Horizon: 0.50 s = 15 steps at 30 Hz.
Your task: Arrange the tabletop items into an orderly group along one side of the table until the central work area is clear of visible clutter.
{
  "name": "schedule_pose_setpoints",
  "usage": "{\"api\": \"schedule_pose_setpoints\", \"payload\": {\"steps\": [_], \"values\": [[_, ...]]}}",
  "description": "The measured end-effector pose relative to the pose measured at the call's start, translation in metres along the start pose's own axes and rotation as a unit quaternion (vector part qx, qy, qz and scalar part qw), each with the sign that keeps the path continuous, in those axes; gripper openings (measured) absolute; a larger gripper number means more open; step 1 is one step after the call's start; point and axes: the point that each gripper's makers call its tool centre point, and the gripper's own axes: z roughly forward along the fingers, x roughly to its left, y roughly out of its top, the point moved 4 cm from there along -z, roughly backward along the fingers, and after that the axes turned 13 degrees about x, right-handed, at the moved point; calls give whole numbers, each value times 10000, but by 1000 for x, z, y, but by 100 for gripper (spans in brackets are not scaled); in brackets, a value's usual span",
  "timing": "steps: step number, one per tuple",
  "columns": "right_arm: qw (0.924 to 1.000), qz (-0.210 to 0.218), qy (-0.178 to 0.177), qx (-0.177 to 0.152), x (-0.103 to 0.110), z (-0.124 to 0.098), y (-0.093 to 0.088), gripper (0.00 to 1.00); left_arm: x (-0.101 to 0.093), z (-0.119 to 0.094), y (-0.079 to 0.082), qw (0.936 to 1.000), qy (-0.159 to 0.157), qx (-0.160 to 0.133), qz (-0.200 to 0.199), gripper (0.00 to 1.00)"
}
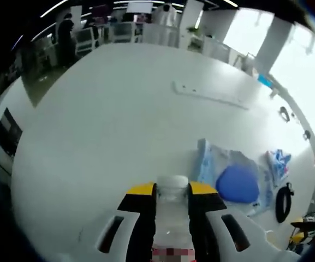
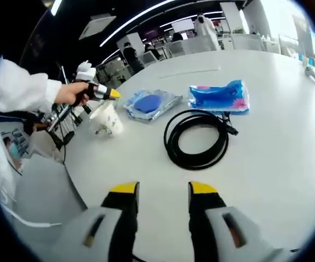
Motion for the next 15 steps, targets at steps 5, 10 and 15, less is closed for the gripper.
{"api": "schedule_pose_setpoints", "payload": {"steps": [5, 10, 15], "values": [[9999, -117, 26, -45, 6, -7, -1, 33, 2, -26, -5, 9996, -147, -239, -97, 16], [9996, -265, 67, -87, 11, -16, -4, 34, 8, -55, -12, 9981, -170, -532, -265, 16], [9993, -320, 91, -194, 12, -26, -3, 34, 9, -76, -16, 9948, -303, -877, -418, 16]]}}
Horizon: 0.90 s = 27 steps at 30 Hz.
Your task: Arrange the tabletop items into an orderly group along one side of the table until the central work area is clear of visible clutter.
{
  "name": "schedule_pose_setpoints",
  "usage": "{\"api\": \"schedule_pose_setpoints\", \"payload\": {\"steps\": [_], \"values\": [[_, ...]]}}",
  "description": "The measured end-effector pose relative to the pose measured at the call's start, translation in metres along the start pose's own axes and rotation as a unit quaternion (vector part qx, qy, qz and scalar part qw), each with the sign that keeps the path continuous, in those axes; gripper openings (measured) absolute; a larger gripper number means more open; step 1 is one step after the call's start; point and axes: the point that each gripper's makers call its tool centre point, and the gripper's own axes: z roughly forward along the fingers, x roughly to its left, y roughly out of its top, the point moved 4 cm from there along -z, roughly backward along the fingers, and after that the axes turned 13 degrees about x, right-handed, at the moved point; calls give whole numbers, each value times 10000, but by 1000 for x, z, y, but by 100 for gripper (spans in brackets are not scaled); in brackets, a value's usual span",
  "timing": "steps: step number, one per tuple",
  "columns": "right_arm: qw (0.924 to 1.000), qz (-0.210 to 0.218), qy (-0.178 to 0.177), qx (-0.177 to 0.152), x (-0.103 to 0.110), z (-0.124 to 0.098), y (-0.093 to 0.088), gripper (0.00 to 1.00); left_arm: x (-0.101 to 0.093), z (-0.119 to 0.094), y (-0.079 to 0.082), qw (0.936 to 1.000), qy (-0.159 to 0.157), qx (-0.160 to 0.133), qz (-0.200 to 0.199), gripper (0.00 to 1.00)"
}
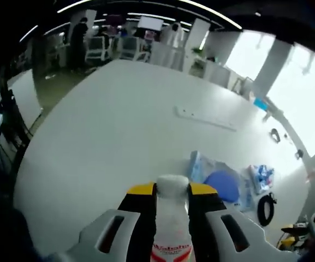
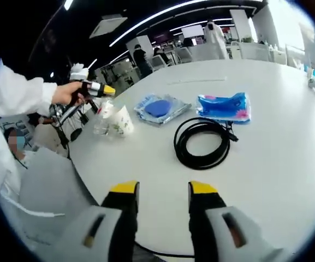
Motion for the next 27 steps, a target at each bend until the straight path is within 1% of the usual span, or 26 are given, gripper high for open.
{"api": "schedule_pose_setpoints", "payload": {"steps": [3, 5, 13, 15, 16, 17, 18, 20, 22, 24, 26, 27], "values": [[9999, 59, 22, -122, 0, -8, 1, 34, -3, -12, -1, 9999, -63, -151, -26, 15], [9999, 52, 5, -147, 1, -11, 0, 34, -5, -19, -2, 9996, -114, -252, -52, 15], [9997, 156, 112, -179, 8, -23, -12, 33, -8, -38, -9, 9976, -236, -641, -110, 14], [9996, 140, 132, -184, 10, -25, -13, 34, -9, -41, -8, 9972, -221, -709, -111, 14], [9997, 130, 136, -184, 11, -25, -13, 34, -10, -45, -6, 9967, -214, -786, -50, 14], [9997, 111, 119, -190, 11, -26, -12, 33, -13, -48, -2, 9950, -256, -968, 26, 14], [9997, 93, 104, -217, 11, -27, -10, 33, -17, -55, 6, 9920, -320, -1222, 34, 14], [9995, 66, 116, -279, 13, -29, -6, 33, -20, -64, 14, 9895, -375, -1392, 38, 14], [9994, 12, 122, -312, 14, -28, -4, 33, -20, -69, 25, 9885, -403, -1455, 27, 14], [9995, -58, 130, -267, 16, -26, -3, 33, -20, -70, 37, 9880, -368, -1495, 83, 14], [9995, -101, 145, -245, 17, -25, -2, 33, -21, -68, 47, 9878, -311, -1517, 187, 14], [9995, -109, 153, -244, 18, -25, -2, 33, -21, -67, 52, 9878, -257, -1498, 331, 14]]}}
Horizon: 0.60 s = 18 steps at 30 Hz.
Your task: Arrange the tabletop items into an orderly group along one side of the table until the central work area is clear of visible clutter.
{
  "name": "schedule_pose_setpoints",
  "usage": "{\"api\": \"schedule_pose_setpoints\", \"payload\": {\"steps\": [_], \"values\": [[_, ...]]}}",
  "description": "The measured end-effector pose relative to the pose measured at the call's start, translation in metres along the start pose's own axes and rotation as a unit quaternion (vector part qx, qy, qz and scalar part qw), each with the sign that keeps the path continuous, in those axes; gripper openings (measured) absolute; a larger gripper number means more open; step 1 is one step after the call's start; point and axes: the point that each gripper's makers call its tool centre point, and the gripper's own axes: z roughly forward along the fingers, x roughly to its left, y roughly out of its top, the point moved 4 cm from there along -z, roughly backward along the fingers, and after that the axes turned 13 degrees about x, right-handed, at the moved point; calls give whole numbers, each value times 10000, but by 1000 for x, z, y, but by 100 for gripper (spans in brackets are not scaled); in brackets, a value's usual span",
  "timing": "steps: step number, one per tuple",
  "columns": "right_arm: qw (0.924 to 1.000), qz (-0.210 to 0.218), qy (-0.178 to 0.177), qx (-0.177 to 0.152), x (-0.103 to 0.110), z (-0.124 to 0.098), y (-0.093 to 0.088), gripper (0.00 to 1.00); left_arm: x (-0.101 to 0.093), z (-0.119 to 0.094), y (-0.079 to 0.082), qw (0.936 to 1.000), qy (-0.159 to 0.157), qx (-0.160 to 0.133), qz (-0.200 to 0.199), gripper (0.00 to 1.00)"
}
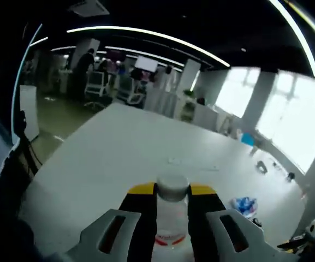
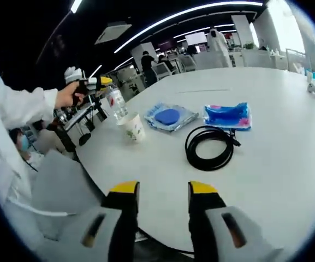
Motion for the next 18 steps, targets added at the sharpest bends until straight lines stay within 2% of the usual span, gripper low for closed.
{"api": "schedule_pose_setpoints", "payload": {"steps": [5, 12, 18], "values": [[10000, -29, 1, 42, 3, 0, -2, 33, 0, 9, 16, 9990, 97, 69, 428, 15], [9999, 73, -59, 71, 1, -1, -4, 33, 7, 27, 36, 9994, 61, -16, 345, 15], [9997, 166, -111, 144, 0, -3, -11, 33, 12, 43, 43, 9991, 97, 20, 406, 15]]}}
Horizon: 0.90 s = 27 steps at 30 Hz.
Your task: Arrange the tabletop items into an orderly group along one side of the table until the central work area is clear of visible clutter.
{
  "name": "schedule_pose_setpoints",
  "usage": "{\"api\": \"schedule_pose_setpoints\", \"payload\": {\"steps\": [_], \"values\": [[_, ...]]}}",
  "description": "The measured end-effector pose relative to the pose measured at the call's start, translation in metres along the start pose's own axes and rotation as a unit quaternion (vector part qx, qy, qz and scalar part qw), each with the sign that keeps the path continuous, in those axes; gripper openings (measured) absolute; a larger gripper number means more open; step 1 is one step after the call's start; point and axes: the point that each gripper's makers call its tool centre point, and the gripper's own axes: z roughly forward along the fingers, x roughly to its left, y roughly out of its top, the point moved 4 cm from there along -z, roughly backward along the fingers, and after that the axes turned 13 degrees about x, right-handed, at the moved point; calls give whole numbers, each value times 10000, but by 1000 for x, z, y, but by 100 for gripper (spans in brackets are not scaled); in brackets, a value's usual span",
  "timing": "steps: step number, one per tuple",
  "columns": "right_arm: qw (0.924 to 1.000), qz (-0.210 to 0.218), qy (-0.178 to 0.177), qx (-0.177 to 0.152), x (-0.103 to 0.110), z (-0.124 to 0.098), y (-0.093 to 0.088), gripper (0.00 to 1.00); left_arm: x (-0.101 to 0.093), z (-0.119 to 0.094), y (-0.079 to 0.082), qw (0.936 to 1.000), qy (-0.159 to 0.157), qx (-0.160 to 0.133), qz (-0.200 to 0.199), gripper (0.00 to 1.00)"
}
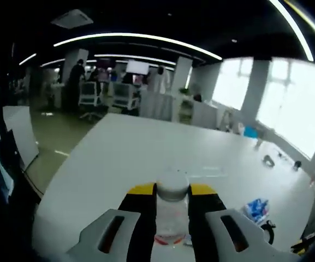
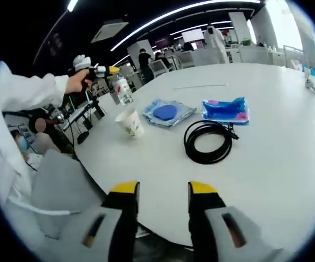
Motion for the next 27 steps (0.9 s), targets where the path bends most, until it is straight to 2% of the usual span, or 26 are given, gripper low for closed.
{"api": "schedule_pose_setpoints", "payload": {"steps": [5, 13, 23, 27], "values": [[9998, 176, -78, -74, -5, -2, 0, 33, 9, 11, -2, 10000, 73, -7, -33, 16], [9993, 341, -137, -17, -8, -1, -4, 33, 20, 21, -18, 9998, 143, 82, -91, 16], [9993, 349, -118, 96, -8, 4, -8, 33, 27, 22, -36, 9995, 207, 234, 54, 16], [9993, 324, -95, 164, -7, 6, -10, 33, 26, 21, -41, 9994, 123, 255, 178, 16]]}}
